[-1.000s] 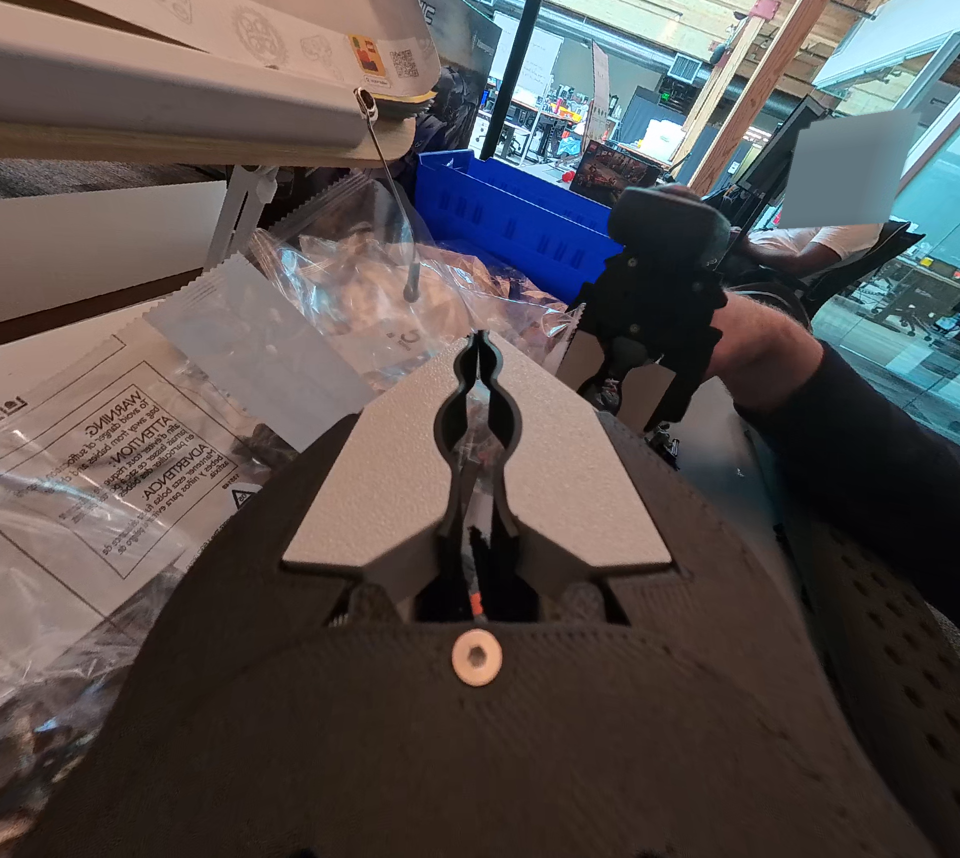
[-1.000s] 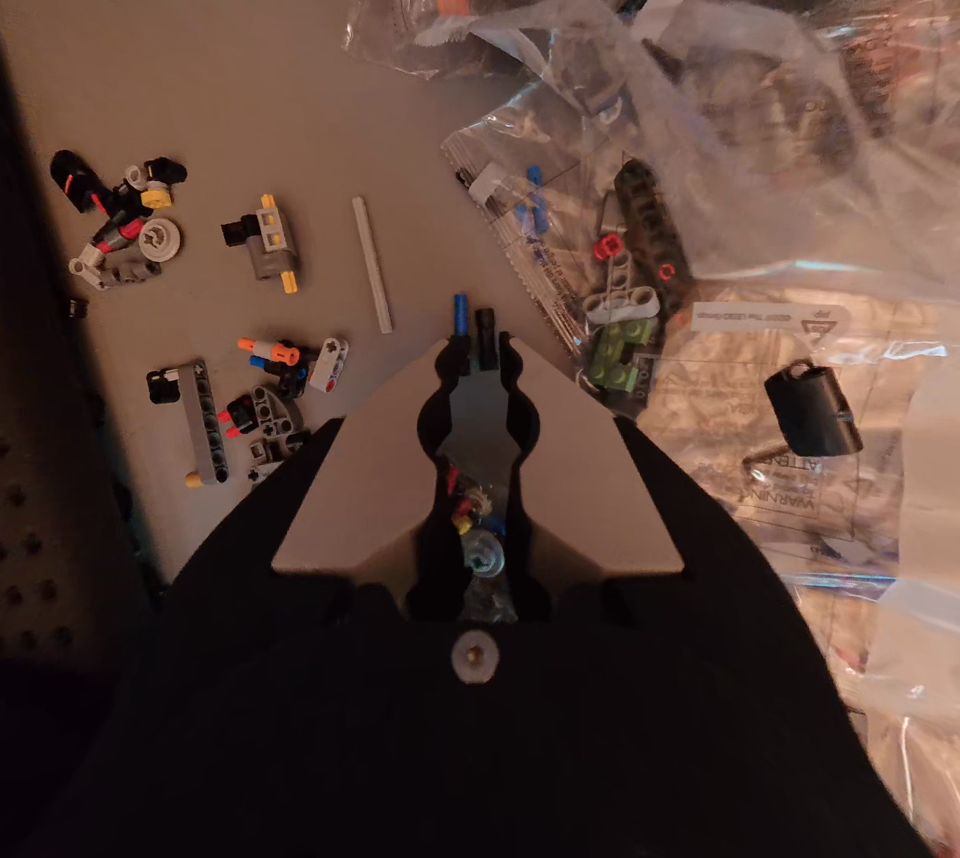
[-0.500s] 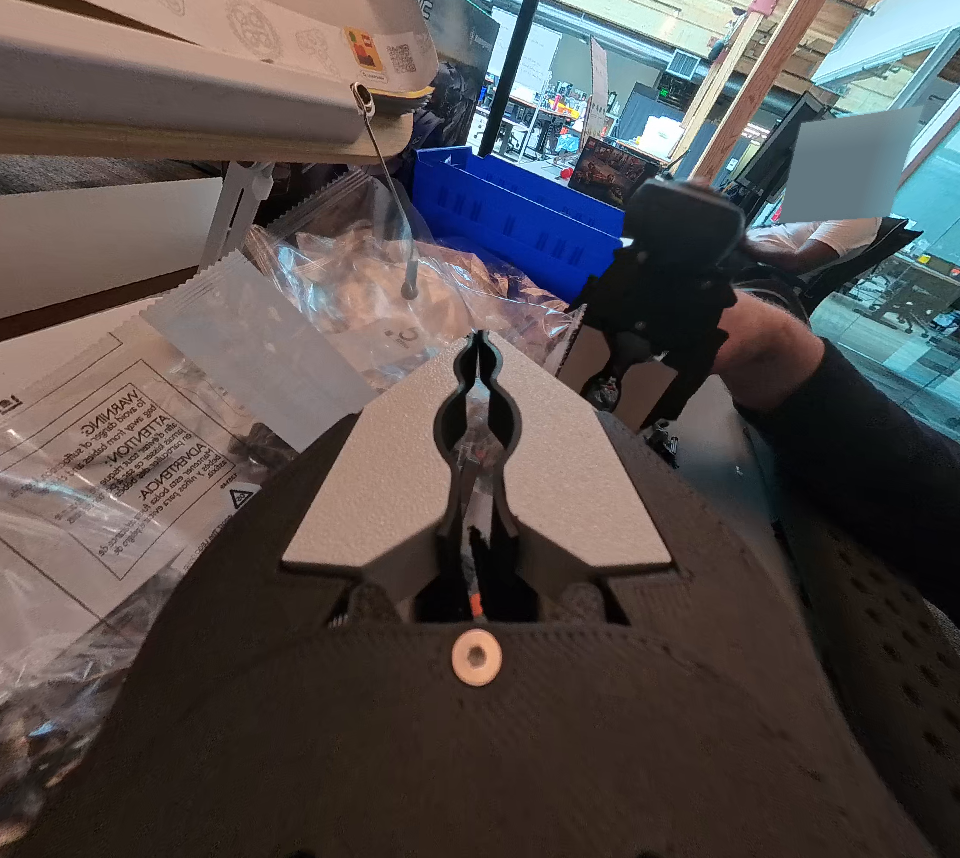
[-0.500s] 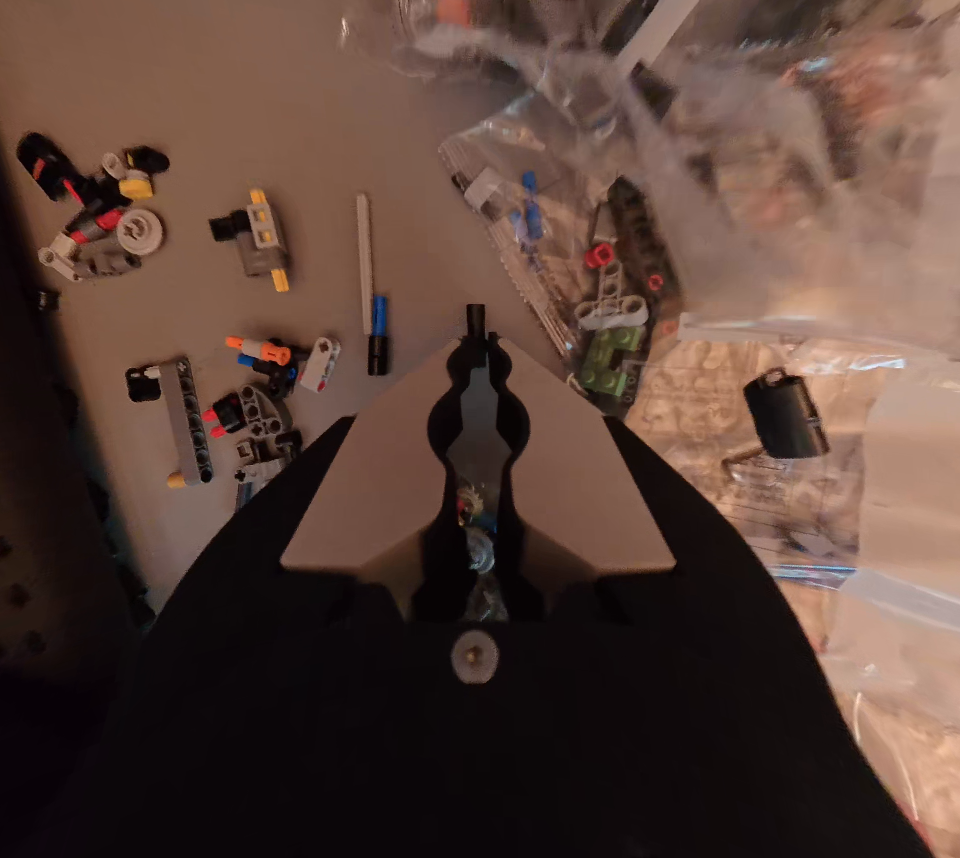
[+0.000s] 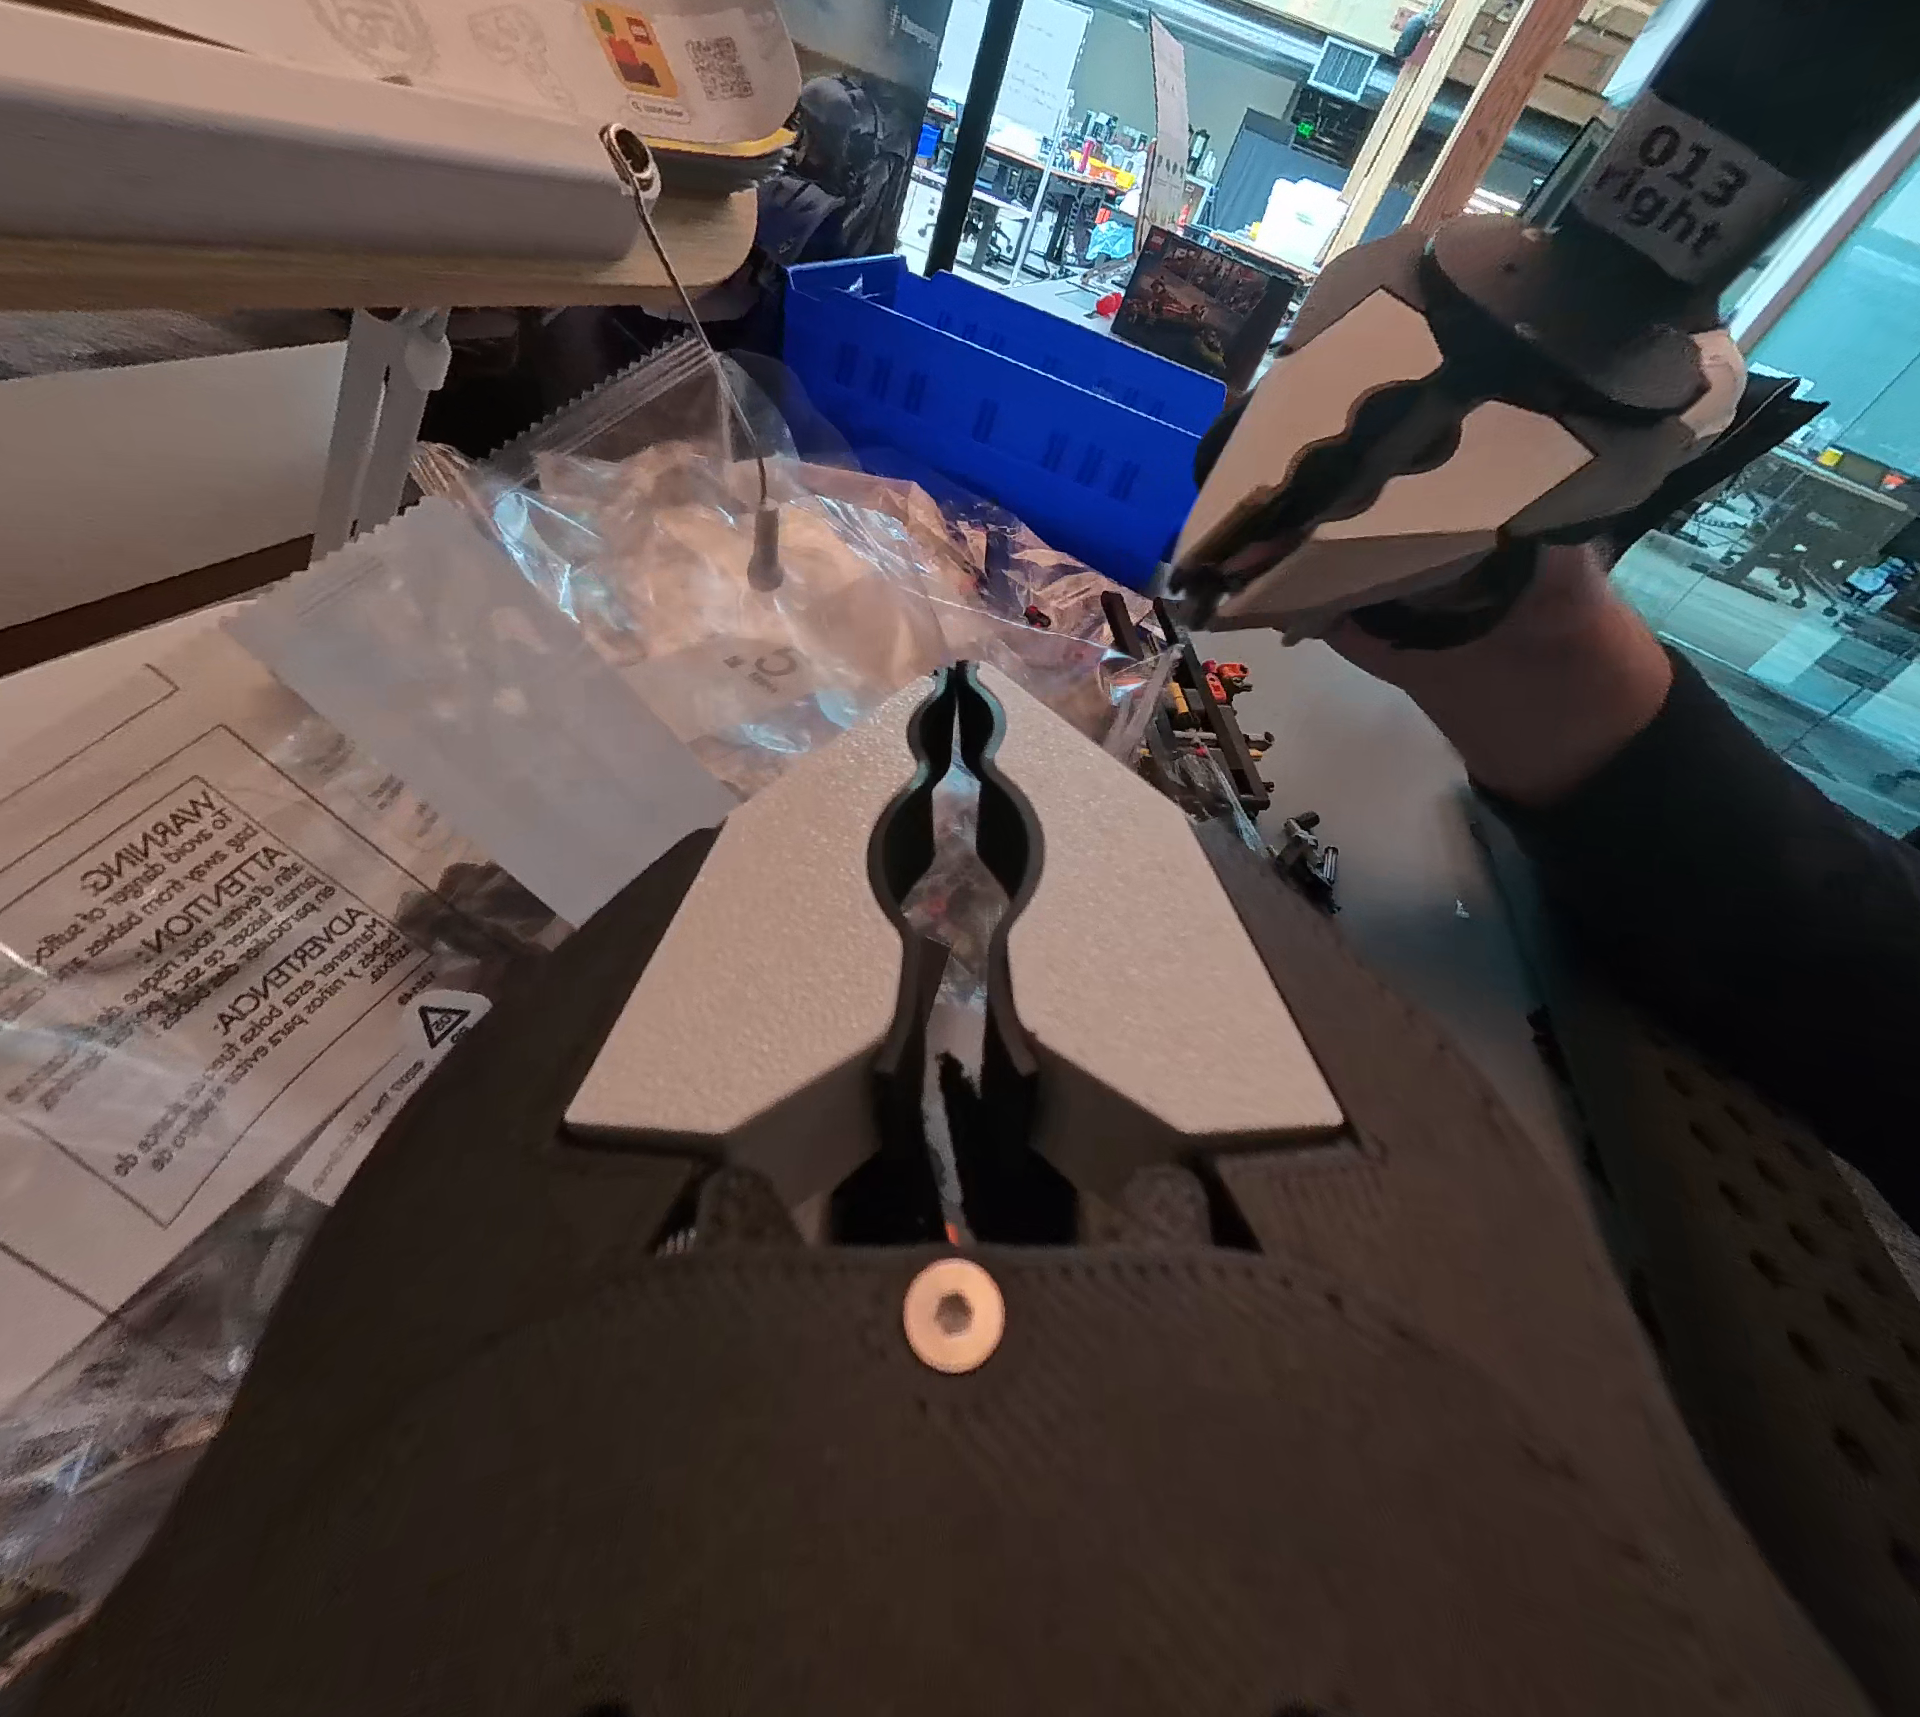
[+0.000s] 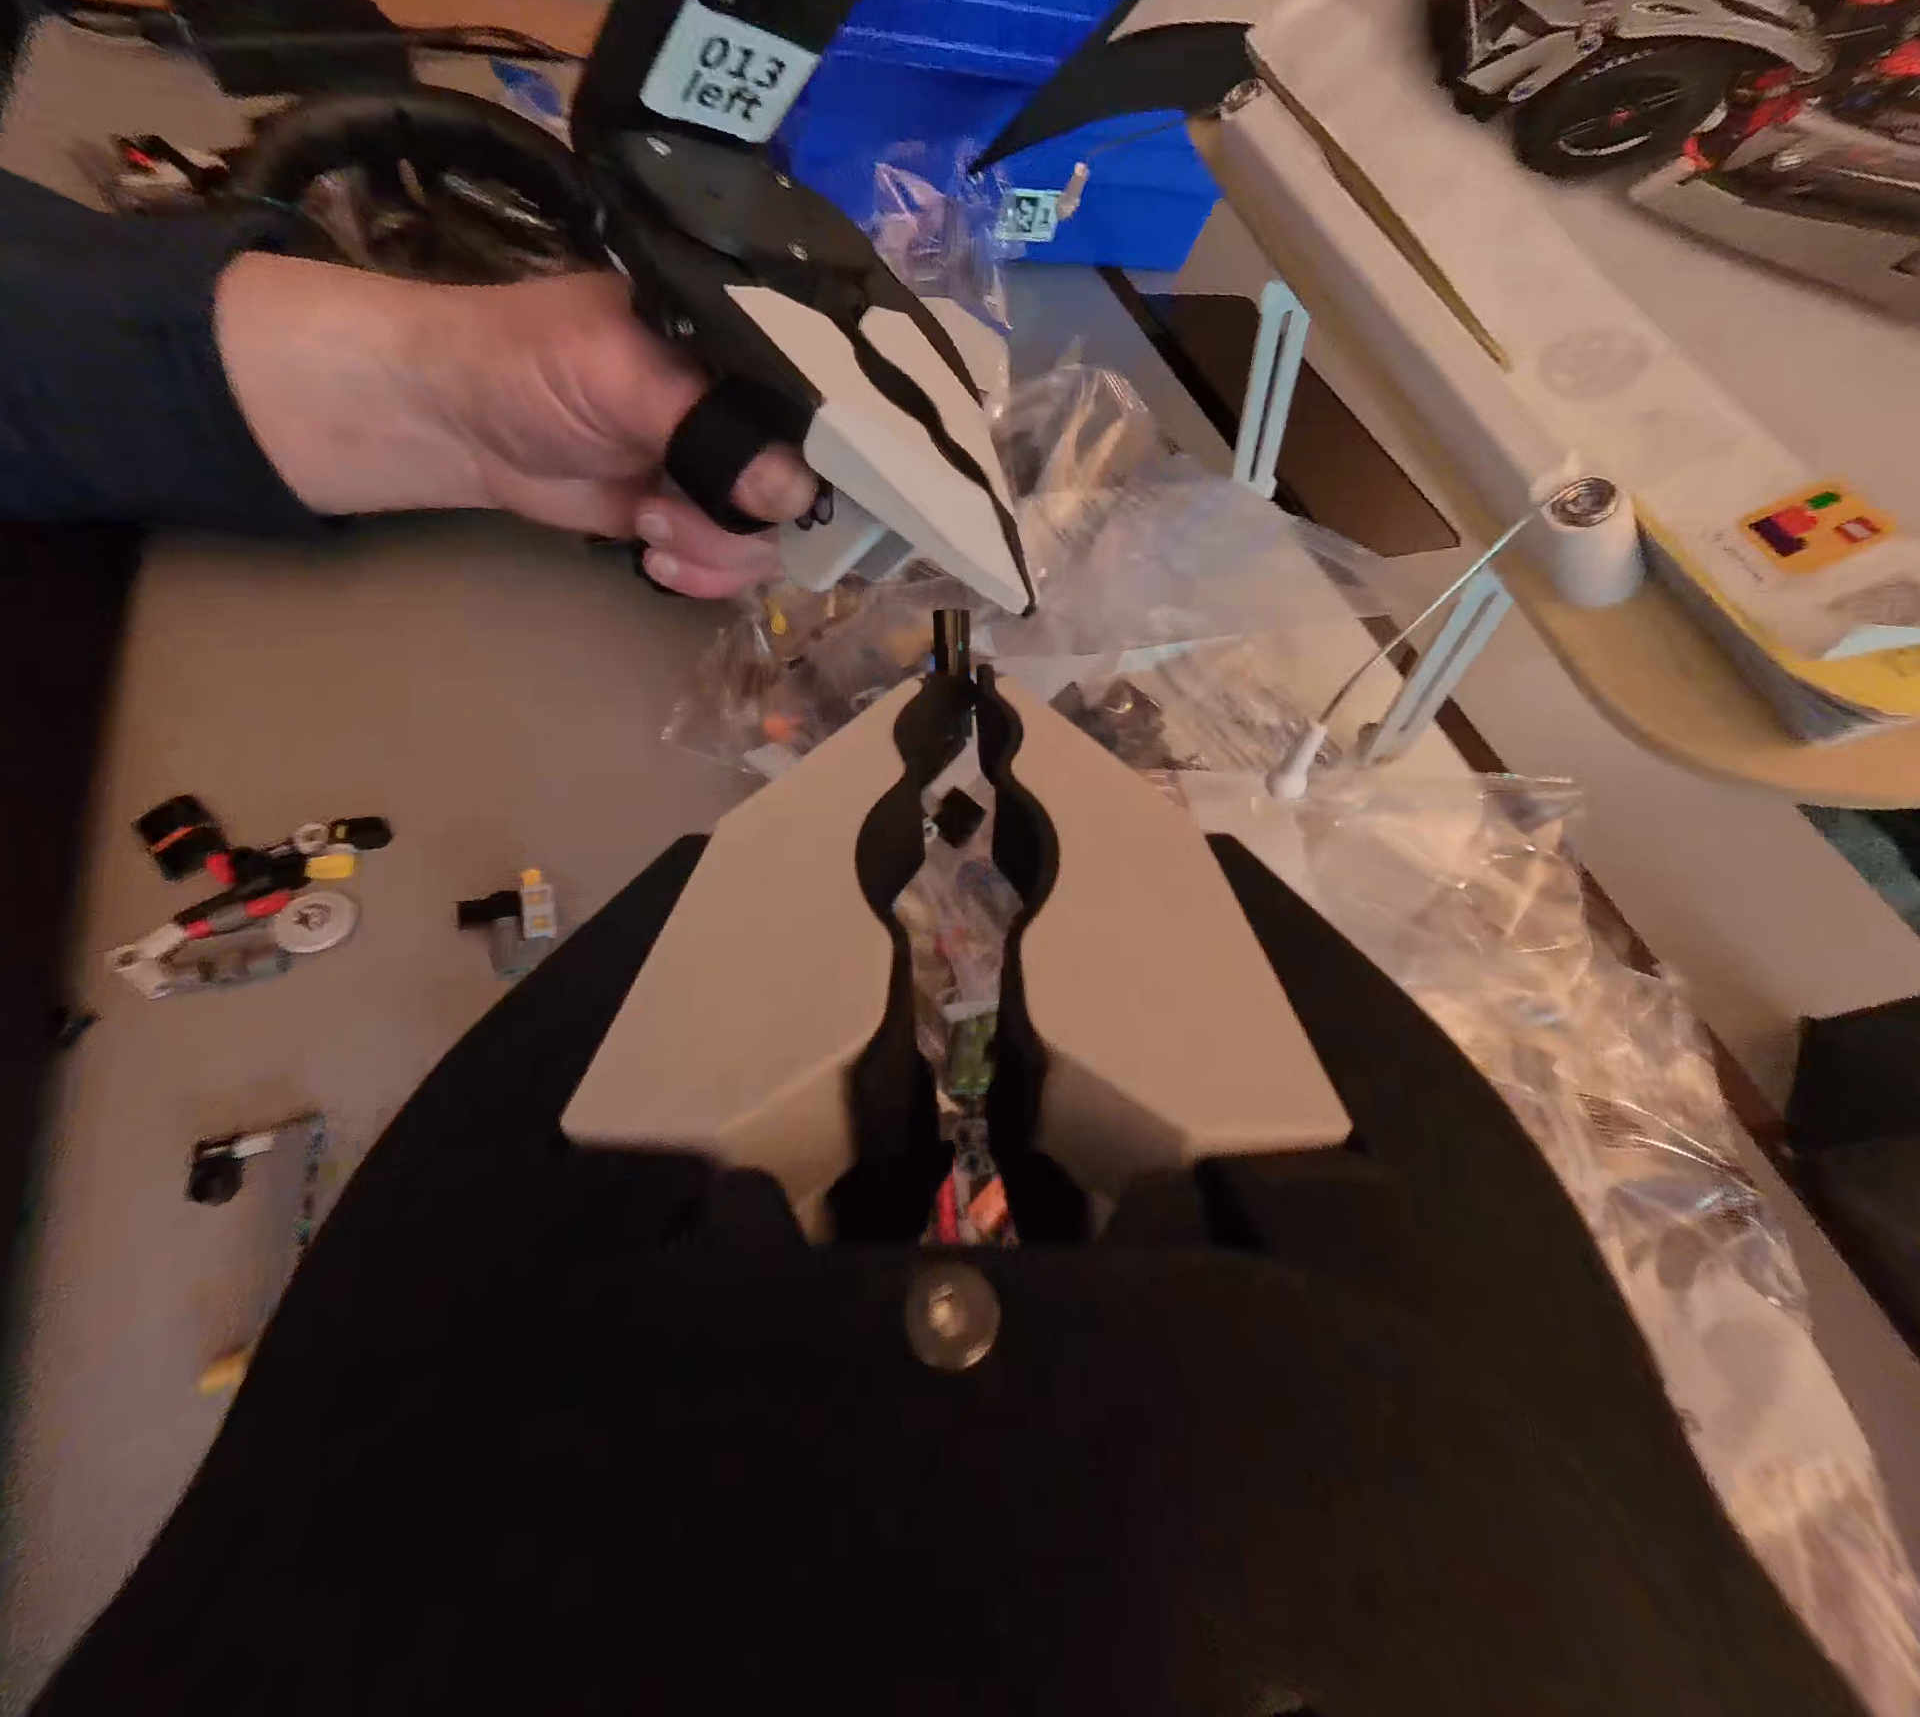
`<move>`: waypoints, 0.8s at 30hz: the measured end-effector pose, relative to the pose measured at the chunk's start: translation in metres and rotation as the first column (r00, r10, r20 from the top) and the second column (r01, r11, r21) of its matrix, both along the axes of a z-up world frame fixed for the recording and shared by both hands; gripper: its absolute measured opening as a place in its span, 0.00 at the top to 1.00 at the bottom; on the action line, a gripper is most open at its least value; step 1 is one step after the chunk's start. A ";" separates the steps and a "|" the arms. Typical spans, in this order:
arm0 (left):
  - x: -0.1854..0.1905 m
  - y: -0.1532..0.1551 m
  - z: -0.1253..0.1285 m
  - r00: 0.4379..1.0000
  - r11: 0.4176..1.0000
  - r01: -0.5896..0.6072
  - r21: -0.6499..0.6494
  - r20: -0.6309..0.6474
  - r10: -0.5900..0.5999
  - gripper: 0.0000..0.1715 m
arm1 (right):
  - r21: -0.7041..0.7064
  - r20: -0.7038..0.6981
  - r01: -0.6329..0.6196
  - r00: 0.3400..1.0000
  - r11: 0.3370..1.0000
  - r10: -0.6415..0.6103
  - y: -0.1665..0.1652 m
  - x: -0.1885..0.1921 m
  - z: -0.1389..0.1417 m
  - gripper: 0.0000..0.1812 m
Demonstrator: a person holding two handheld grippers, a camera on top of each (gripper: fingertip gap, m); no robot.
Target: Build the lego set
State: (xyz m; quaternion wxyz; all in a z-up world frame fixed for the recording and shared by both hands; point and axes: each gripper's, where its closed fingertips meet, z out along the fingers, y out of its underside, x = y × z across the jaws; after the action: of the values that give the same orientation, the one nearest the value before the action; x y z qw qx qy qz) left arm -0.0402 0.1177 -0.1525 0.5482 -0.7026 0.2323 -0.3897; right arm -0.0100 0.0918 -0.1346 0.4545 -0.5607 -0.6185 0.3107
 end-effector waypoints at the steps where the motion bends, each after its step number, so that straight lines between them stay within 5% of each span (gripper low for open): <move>1: 0.000 0.000 0.000 1.000 1.000 0.001 0.000 -0.001 -0.001 1.00 | 0.008 0.023 -0.002 1.000 1.000 0.001 -0.001 -0.002 -0.004 0.99; 6: 0.002 -0.001 0.000 1.000 1.000 0.008 -0.001 -0.004 -0.008 1.00 | 0.010 0.210 0.083 0.974 0.996 -0.083 0.014 -0.006 -0.044 0.99; 13: 0.004 -0.003 -0.001 1.000 1.000 0.020 0.000 -0.009 -0.020 1.00 | -0.030 0.143 0.130 0.982 0.991 -0.125 0.022 -0.007 -0.035 1.00; 19: -0.001 -0.001 0.002 1.000 1.000 -0.003 0.014 -0.007 0.004 1.00 | -0.101 0.045 -0.070 0.996 0.992 0.074 -0.015 -0.003 -0.010 1.00; 24: -0.012 0.003 0.008 0.999 0.998 -0.050 0.033 0.017 0.050 1.00 | -0.177 0.172 -0.196 0.959 0.964 0.227 -0.039 0.006 -0.038 0.98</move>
State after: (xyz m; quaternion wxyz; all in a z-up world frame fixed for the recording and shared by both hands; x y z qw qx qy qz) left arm -0.0523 0.1206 -0.1441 0.5711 -0.6959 0.2167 -0.3776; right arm -0.0043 0.0531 -0.1723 0.3112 -0.5527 -0.6891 0.3504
